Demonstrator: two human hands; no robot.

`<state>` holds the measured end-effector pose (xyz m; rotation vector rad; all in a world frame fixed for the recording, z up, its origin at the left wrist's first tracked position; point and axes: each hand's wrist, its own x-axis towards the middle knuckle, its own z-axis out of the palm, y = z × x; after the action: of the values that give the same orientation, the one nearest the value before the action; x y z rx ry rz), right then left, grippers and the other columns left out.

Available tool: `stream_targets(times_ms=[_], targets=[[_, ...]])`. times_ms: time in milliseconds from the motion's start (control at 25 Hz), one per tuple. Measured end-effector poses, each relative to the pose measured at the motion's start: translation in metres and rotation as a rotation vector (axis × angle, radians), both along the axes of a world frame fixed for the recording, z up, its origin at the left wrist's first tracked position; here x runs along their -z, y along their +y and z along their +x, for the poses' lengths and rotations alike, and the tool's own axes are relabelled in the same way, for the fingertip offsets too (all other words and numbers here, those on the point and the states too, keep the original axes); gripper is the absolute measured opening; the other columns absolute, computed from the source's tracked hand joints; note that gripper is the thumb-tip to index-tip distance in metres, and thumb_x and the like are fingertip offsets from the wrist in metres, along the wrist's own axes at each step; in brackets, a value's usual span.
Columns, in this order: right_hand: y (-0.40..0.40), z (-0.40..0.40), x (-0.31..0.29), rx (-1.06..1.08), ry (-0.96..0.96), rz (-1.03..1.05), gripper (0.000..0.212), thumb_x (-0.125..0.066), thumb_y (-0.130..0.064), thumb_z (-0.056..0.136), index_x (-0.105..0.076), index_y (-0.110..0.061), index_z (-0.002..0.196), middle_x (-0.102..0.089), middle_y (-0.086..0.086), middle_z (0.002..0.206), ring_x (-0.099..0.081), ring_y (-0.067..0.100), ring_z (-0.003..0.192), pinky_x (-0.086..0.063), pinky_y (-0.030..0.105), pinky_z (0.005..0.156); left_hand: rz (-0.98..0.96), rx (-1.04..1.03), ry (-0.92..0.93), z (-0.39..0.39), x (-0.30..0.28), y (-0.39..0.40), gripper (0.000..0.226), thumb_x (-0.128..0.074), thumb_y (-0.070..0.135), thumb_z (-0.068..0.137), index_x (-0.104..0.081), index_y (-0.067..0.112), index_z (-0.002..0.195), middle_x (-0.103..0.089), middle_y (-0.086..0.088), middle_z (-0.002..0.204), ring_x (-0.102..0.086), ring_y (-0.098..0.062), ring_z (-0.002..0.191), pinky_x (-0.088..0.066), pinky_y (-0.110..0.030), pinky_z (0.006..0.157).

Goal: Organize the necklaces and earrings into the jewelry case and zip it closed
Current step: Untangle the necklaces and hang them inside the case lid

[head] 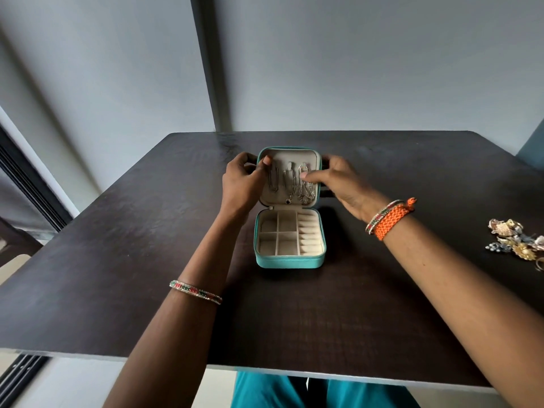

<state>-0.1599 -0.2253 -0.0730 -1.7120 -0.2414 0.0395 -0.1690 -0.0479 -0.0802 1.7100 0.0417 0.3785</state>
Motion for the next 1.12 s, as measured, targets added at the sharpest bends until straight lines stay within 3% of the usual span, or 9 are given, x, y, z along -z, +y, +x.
stream_targets(times_ms=[160,280,360,520,720,800,880,1000,1120], targets=[[0.007,-0.005,0.010,0.068,-0.148,-0.089,0.017,-0.064,-0.014,0.088,-0.065,-0.013,0.105,-0.069,0.005,0.108,-0.066,0.017,0.101,-0.051,0.038,0.095,-0.065,-0.108,0.030,0.002,0.004,0.000,0.028,-0.059,0.048,0.072,-0.057,0.020,0.069,-0.064,-0.002,0.069,-0.058,-0.019,0.067,-0.056,-0.052,0.076],[0.009,-0.004,0.014,0.136,-0.250,-0.157,0.027,-0.075,-0.026,0.078,-0.068,-0.015,0.102,-0.072,0.000,0.103,-0.068,0.012,0.095,-0.054,0.036,0.089,-0.083,-0.104,0.037,0.003,0.005,-0.003,0.029,-0.059,0.049,0.070,-0.058,0.020,0.069,-0.065,-0.003,0.072,-0.060,-0.020,0.069,-0.056,-0.056,0.077],[0.004,-0.001,0.013,0.123,-0.169,-0.157,0.036,-0.078,-0.026,0.075,-0.068,-0.013,0.107,-0.072,0.002,0.104,-0.067,0.014,0.096,-0.055,0.033,0.086,-0.047,-0.113,0.023,0.002,0.006,-0.006,0.026,-0.062,0.045,0.076,-0.058,0.020,0.070,-0.064,-0.001,0.070,-0.059,-0.017,0.067,-0.057,-0.051,0.075],[-0.007,-0.002,0.005,0.056,0.033,-0.109,0.025,-0.070,-0.023,0.082,-0.066,-0.012,0.104,-0.070,0.009,0.108,-0.061,0.015,0.096,-0.044,0.030,0.076,0.039,-0.168,-0.045,0.001,0.006,-0.008,0.024,-0.062,0.034,0.088,-0.062,0.010,0.083,-0.060,0.002,0.068,-0.049,0.003,0.052,-0.043,-0.026,0.060],[-0.003,-0.003,0.008,0.111,-0.102,-0.166,0.014,-0.067,-0.019,0.085,-0.068,-0.015,0.099,-0.069,-0.003,0.094,-0.061,0.003,0.081,-0.045,0.014,0.064,0.088,-0.184,-0.098,-0.001,0.006,-0.010,0.027,-0.062,0.033,0.088,-0.065,0.006,0.087,-0.065,-0.003,0.074,-0.052,-0.008,0.060,-0.044,-0.027,0.064],[-0.002,0.000,0.010,0.139,-0.169,-0.221,0.011,-0.067,-0.019,0.082,-0.069,-0.015,0.091,-0.071,-0.003,0.093,-0.064,0.008,0.085,-0.050,0.022,0.072,0.090,-0.181,-0.103,-0.002,0.006,-0.010,0.027,-0.062,0.033,0.088,-0.065,0.006,0.087,-0.065,-0.003,0.074,-0.054,-0.007,0.061,-0.045,-0.027,0.064],[-0.002,0.001,0.011,0.166,-0.210,-0.286,0.018,-0.064,-0.025,0.076,-0.071,-0.009,0.082,-0.073,0.003,0.084,-0.063,0.011,0.075,-0.051,0.032,0.069,0.087,-0.177,-0.107,-0.003,0.005,-0.010,0.026,-0.062,0.032,0.089,-0.064,0.006,0.088,-0.065,-0.001,0.073,-0.054,-0.006,0.061,-0.046,-0.026,0.064],[0.000,0.002,0.011,0.200,-0.221,-0.318,0.021,-0.061,-0.022,0.080,-0.064,-0.006,0.066,-0.059,-0.009,0.055,-0.046,0.003,0.052,-0.037,0.026,0.054,0.086,-0.171,-0.110,-0.003,0.006,-0.010,0.025,-0.061,0.032,0.089,-0.063,0.007,0.087,-0.063,0.001,0.071,-0.053,-0.004,0.059,-0.044,-0.024,0.060],[-0.001,0.001,0.011,0.179,-0.185,-0.290,0.018,-0.063,-0.024,0.079,-0.063,-0.010,0.067,-0.057,-0.010,0.059,-0.050,0.006,0.056,-0.039,0.028,0.057,0.094,-0.173,-0.106,-0.001,0.007,-0.009,0.024,-0.061,0.031,0.090,-0.062,0.008,0.084,-0.061,0.002,0.069,-0.049,-0.001,0.055,-0.039,-0.016,0.052]])
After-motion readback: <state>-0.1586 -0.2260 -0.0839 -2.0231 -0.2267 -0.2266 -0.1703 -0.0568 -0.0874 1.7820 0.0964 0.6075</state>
